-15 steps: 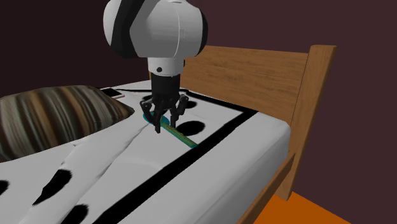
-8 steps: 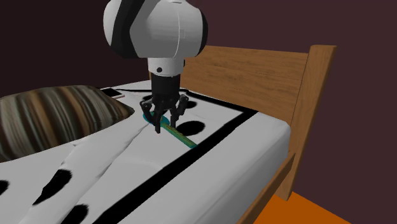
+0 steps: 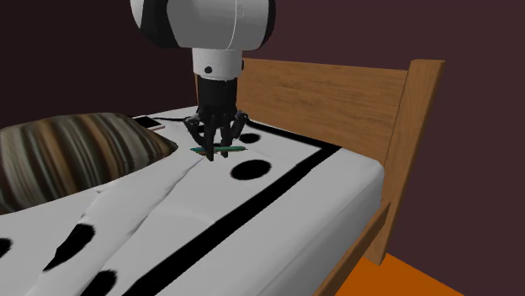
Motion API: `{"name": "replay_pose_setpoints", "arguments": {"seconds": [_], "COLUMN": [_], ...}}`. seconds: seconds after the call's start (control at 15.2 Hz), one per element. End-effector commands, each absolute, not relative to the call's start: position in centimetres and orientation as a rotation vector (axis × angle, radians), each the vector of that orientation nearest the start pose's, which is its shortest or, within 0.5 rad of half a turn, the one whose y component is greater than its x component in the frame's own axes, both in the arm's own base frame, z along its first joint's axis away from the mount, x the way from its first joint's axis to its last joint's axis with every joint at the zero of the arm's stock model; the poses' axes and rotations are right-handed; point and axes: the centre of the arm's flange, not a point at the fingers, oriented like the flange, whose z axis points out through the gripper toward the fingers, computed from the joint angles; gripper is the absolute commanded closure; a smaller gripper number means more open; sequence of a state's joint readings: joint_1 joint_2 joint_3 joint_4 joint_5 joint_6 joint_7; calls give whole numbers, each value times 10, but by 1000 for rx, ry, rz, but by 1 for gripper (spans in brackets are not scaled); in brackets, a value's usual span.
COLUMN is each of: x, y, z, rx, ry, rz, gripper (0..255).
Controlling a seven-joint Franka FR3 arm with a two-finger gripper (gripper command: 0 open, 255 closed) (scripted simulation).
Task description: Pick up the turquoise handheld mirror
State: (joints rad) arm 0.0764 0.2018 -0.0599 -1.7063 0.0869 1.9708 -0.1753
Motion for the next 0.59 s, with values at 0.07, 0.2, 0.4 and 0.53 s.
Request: {"name": "replay_pose_setpoints", "arguments": {"seconds": [0.07,0.2,0.4,0.53], "x": [628,628,628,628], "y": [18,18,18,18], "z": [491,501,517,518], "rx": [-3066,-3066,-3066,-3066], "ry": [-249,-249,-249,-249], "rz": [-105,-105,-105,-105], "gripper": [255,255,255,255]}}
